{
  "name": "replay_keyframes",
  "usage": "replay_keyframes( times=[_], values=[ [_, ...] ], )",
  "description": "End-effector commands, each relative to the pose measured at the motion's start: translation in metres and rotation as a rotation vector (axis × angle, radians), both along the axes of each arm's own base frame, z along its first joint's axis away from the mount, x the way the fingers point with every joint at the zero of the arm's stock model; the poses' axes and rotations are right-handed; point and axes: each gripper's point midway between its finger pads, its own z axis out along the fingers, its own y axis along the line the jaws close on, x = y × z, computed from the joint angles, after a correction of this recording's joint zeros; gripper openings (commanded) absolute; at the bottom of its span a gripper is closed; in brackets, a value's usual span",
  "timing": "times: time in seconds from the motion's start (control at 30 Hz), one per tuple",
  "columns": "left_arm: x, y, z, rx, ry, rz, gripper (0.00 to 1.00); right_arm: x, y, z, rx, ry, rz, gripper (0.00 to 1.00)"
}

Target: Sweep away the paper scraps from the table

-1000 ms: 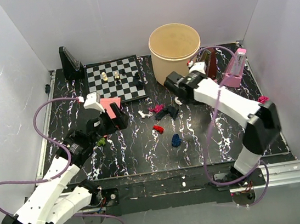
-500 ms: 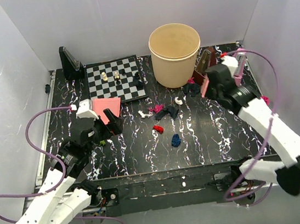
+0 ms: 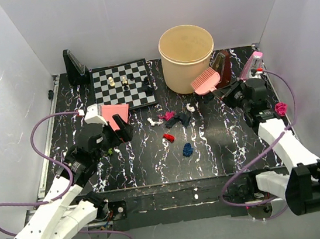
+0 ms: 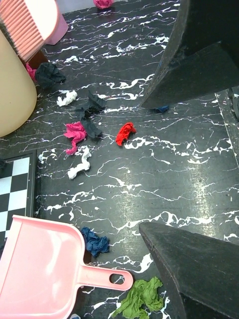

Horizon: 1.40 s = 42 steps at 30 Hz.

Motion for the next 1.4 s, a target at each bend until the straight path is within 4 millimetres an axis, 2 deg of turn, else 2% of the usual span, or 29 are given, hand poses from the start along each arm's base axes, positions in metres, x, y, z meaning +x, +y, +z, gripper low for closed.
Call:
replay_keyframes(
  times=[0.0, 0.23, 0.6, 0.73, 0.8, 0.87, 1.0, 1.1, 1.2, 1.27, 1.37],
  values=[
    [0.003, -0.001, 0.001, -0.009, -0.014, 0.0, 0.98, 0.024, 0.026, 0.051, 0.201, -0.182, 0.13, 0.01],
    [0.004, -0.001, 0.001, -0.006, -0.014, 0.001, 0.98, 0.047, 0.023, 0.012, 0.286, -0.059, 0.091, 0.01],
    [0.002, 0.0, -0.002, -0.006, -0.02, -0.002, 0.98, 0.051, -0.002, -0.061, 0.304, 0.053, -0.015, 0.01],
    [0.004, 0.0, -0.004, -0.001, -0.018, 0.003, 0.98, 0.039, -0.004, -0.097, 0.328, 0.207, -0.051, 0.01],
    [0.004, 0.0, -0.004, -0.002, -0.018, 0.005, 0.98, 0.028, -0.005, -0.108, 0.312, 0.268, -0.064, 0.01],
    [0.004, -0.001, -0.006, -0.006, -0.021, 0.001, 0.98, 0.011, -0.006, -0.111, 0.315, 0.315, -0.091, 0.01],
    [0.004, -0.002, -0.01, -0.016, -0.025, 0.001, 0.98, -0.029, 0.013, -0.1, 0.291, 0.371, -0.071, 0.01],
    [0.004, -0.001, -0.012, -0.016, -0.023, 0.003, 0.98, -0.049, 0.023, -0.074, 0.27, 0.37, -0.028, 0.01],
    [0.005, -0.004, -0.014, -0.022, -0.02, -0.003, 0.98, -0.049, 0.008, -0.05, 0.193, 0.302, -0.071, 0.01],
    [0.005, -0.008, -0.015, -0.032, -0.02, -0.019, 0.98, -0.04, -0.008, -0.038, 0.119, 0.249, -0.124, 0.01],
    [0.006, -0.011, -0.015, -0.037, -0.018, -0.03, 0.98, -0.021, -0.003, -0.025, 0.148, 0.206, -0.068, 0.01]
  ],
)
